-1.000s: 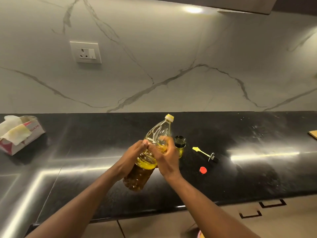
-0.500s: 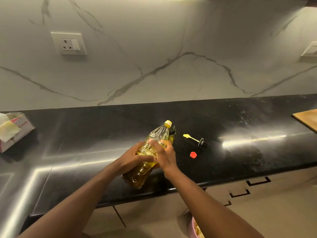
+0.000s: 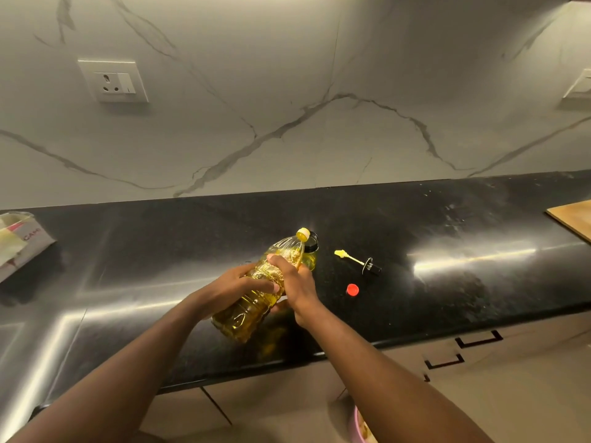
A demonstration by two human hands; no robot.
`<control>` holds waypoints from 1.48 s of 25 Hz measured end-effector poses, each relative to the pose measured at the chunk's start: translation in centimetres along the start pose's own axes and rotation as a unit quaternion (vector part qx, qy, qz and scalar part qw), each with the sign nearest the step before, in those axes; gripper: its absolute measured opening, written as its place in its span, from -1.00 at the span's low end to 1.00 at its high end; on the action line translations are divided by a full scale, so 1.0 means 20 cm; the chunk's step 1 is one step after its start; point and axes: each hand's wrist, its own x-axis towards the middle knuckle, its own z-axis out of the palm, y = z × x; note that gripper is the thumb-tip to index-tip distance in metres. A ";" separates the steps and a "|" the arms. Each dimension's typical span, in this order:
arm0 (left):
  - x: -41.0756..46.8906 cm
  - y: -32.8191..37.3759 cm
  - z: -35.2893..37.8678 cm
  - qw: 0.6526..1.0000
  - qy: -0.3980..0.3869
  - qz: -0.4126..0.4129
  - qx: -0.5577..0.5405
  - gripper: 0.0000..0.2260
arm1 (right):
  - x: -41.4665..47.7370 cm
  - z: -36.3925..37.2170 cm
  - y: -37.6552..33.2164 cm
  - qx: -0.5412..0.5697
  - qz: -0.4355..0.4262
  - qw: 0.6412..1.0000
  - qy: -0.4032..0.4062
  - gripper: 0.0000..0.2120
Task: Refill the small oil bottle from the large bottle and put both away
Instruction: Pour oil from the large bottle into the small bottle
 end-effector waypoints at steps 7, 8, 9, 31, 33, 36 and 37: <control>0.03 0.03 -0.04 0.999 0.001 -0.026 0.035 -0.45 | 0.04 0.00 -0.02 0.008 0.027 1.000 -0.014 -0.49; 0.03 0.03 -0.05 0.999 0.000 -0.032 0.038 -0.46 | 0.04 0.00 -0.02 0.008 0.032 0.999 -0.017 -0.45; 0.04 0.04 -0.06 0.998 -0.002 -0.037 0.040 -0.47 | 0.04 0.01 -0.02 0.008 0.035 0.999 -0.021 -0.42; 0.08 0.13 -0.17 0.992 -0.038 -0.066 0.097 -0.41 | 0.06 0.04 -0.08 0.043 0.065 0.996 -0.039 -0.28; 0.08 0.14 -0.17 0.992 -0.040 -0.064 0.100 -0.39 | 0.06 0.04 -0.08 0.042 0.063 0.996 -0.040 -0.29; 0.08 0.13 -0.18 0.992 -0.040 -0.061 0.106 -0.32 | 0.06 0.05 -0.09 0.035 0.063 0.997 -0.035 -0.27; 0.08 0.13 -0.19 0.991 -0.039 -0.062 0.108 -0.31 | 0.06 0.05 -0.09 0.035 0.064 0.997 -0.035 -0.26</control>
